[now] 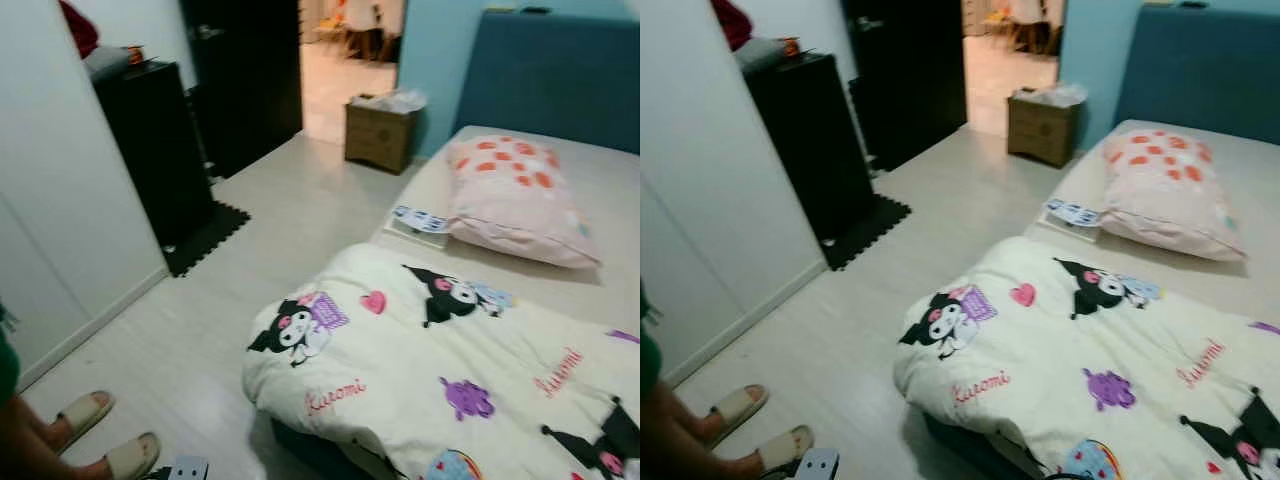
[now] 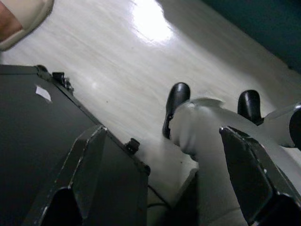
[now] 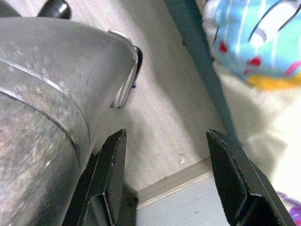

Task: Clean up the room

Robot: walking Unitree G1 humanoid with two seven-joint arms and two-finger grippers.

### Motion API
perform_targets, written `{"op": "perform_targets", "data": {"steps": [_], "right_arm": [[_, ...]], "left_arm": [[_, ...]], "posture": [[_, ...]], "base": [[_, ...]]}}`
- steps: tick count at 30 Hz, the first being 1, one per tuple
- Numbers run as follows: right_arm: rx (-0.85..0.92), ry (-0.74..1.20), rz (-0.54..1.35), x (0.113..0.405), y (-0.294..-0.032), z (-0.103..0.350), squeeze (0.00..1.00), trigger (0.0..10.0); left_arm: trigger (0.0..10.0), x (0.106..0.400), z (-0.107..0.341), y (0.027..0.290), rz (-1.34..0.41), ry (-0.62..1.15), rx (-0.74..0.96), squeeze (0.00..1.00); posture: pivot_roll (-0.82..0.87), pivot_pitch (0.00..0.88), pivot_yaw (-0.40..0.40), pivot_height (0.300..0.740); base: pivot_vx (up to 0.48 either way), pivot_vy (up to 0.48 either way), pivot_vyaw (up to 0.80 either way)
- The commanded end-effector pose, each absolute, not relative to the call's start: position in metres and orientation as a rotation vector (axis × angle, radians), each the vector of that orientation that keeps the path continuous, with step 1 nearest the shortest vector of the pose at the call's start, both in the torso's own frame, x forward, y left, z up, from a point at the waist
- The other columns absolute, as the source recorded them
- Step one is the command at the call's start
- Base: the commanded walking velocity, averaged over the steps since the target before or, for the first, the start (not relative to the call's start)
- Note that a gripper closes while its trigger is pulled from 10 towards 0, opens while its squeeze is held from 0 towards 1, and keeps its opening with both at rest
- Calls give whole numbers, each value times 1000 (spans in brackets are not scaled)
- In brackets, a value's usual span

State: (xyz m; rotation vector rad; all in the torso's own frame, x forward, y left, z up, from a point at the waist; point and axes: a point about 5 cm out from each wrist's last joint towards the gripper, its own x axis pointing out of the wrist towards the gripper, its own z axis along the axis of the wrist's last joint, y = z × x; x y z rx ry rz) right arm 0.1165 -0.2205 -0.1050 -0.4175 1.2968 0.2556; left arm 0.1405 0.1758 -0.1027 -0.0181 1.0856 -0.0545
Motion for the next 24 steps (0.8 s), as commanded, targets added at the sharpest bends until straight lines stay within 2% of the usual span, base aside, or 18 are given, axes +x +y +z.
{"op": "perform_targets", "data": {"steps": [1,7,16,22,24], "right_arm": [[-421,1293,270,117,-217,-105,0,10000],[-433,1292,281,119,-217,-105,0,10000],[-428,1288,266,119,-219,-105,0,10000],[-427,1291,258,116,-220,-105,0,10000],[-463,1266,231,121,-222,-104,0,10000]], "left_arm": [[10000,141,-103,177,-59,1085,-6,0],[10000,142,-102,176,-47,1078,-13,0],[10000,142,-103,168,-89,1071,-18,0],[10000,151,-99,172,-101,1045,-13,0],[10000,158,-95,183,-66,1025,-15,0]], "posture": [[-119,0,-27,740],[-109,0,-36,740],[-125,0,-1,740],[-133,0,5,740],[-130,0,-10,740]], "base": [[0,0,794],[0,0,794],[0,0,794],[0,0,794],[0,0,794]]}}
